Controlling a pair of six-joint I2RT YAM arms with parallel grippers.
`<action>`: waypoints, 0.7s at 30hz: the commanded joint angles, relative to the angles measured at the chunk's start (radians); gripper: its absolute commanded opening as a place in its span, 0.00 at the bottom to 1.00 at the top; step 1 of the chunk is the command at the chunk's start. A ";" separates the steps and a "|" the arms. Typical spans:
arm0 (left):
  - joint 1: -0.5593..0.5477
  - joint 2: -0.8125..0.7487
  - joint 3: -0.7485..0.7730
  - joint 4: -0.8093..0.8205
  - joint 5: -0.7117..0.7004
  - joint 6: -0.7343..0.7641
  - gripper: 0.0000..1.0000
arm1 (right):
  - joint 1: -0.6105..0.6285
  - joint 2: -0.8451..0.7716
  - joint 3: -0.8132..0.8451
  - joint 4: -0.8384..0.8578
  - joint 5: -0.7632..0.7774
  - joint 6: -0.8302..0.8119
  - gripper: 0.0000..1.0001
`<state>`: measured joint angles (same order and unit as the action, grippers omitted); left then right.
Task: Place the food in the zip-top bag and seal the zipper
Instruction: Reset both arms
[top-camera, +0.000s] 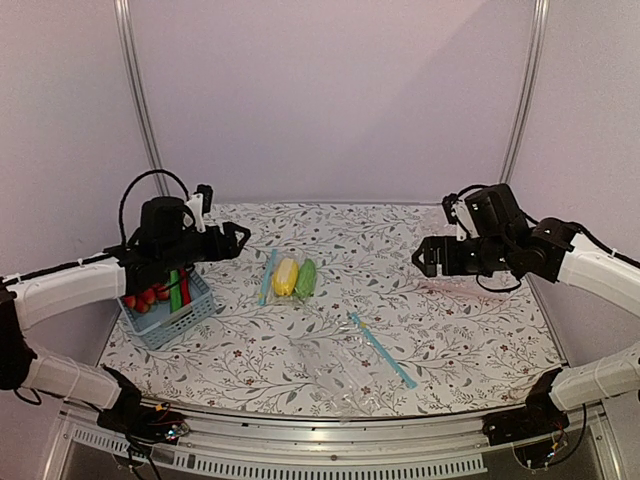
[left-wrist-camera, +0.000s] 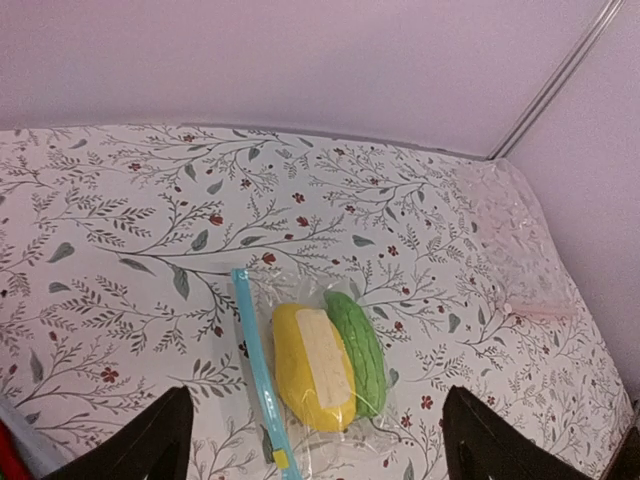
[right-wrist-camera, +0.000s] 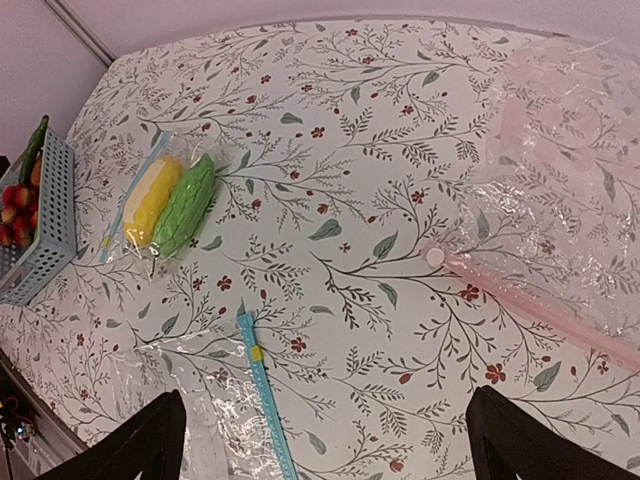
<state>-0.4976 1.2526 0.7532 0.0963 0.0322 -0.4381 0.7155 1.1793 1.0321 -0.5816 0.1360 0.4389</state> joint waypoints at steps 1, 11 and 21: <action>0.103 -0.084 -0.024 -0.088 -0.028 0.013 0.87 | -0.108 -0.014 -0.065 0.076 -0.105 0.025 0.99; 0.415 -0.279 -0.055 -0.221 -0.002 0.028 0.94 | -0.447 -0.061 -0.200 0.211 -0.232 -0.020 0.99; 0.445 -0.410 -0.218 0.022 -0.266 0.141 1.00 | -0.680 -0.182 -0.362 0.462 -0.202 -0.095 0.99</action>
<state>-0.0589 0.8810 0.6205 -0.0338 -0.1410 -0.3710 0.0731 1.0367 0.7273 -0.2535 -0.0822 0.3985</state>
